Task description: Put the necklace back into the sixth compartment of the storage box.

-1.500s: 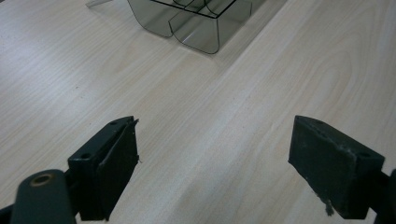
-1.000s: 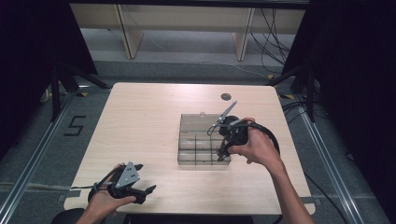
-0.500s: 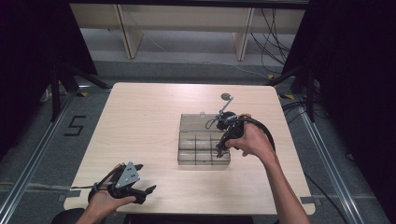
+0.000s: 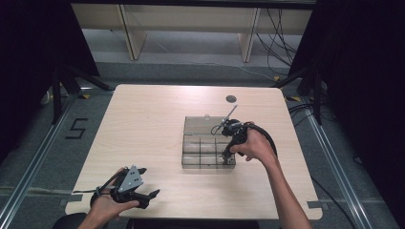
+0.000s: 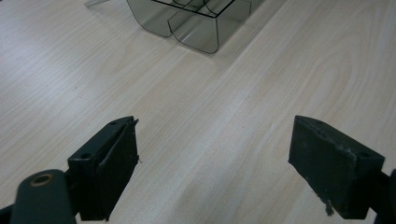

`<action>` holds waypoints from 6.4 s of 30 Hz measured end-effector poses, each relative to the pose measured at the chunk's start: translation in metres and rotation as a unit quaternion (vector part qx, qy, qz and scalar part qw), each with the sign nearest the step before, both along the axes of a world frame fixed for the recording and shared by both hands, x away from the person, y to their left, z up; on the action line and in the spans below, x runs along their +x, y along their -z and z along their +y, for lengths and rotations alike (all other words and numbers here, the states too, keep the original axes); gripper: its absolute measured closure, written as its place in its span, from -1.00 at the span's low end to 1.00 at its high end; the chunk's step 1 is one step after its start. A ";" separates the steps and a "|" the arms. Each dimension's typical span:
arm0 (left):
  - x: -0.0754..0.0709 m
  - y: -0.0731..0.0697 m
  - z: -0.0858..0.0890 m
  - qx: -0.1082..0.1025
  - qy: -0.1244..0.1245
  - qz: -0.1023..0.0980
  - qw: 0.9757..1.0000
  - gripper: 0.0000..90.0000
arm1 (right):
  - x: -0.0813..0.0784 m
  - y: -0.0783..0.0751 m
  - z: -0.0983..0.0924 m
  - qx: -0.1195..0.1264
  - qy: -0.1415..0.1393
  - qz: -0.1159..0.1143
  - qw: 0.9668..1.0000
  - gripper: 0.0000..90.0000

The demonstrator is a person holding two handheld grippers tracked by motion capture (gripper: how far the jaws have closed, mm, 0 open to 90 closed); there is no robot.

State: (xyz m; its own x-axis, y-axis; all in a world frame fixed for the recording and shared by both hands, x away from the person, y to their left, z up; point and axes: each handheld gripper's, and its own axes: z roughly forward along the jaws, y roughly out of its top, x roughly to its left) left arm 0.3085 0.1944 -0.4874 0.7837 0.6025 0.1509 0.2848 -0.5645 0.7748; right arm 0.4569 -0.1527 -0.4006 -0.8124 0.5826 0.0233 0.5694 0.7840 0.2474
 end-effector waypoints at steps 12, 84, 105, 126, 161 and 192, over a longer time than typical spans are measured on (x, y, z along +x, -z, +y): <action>0.000 0.000 0.000 -0.002 -0.002 -0.001 1.000 -0.67 | 0.004 0.015 0.004 -0.020 -0.006 0.015 1.000 0.03; 0.000 0.001 -0.001 -0.003 -0.001 0.001 1.000 -0.67 | -0.021 0.008 -0.016 0.017 0.000 -0.030 0.999 -0.10; 0.000 0.001 -0.001 -0.003 -0.002 -0.002 1.000 -0.67 | -0.033 0.013 -0.024 0.036 0.001 -0.038 0.999 -0.21; -0.001 0.001 -0.001 -0.013 -0.005 0.001 1.000 -0.67 | -0.042 0.013 -0.026 0.040 0.007 -0.051 0.998 -0.29; -0.001 0.001 -0.002 -0.012 -0.005 0.001 1.000 -0.67 | -0.058 0.013 -0.025 0.050 0.000 -0.063 0.997 -0.35; -0.001 0.001 -0.002 -0.012 -0.005 0.001 1.000 -0.67 | -0.073 0.015 -0.025 0.081 0.020 -0.058 0.995 -0.44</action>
State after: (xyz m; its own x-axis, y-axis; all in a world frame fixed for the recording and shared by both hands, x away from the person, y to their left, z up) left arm 0.3074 0.1925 -0.4881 0.7781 0.6136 0.1346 0.2917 -0.5427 0.7876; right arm 0.3841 -0.1778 -0.4158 -0.7908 0.6114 0.0275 0.5603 0.7051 0.4346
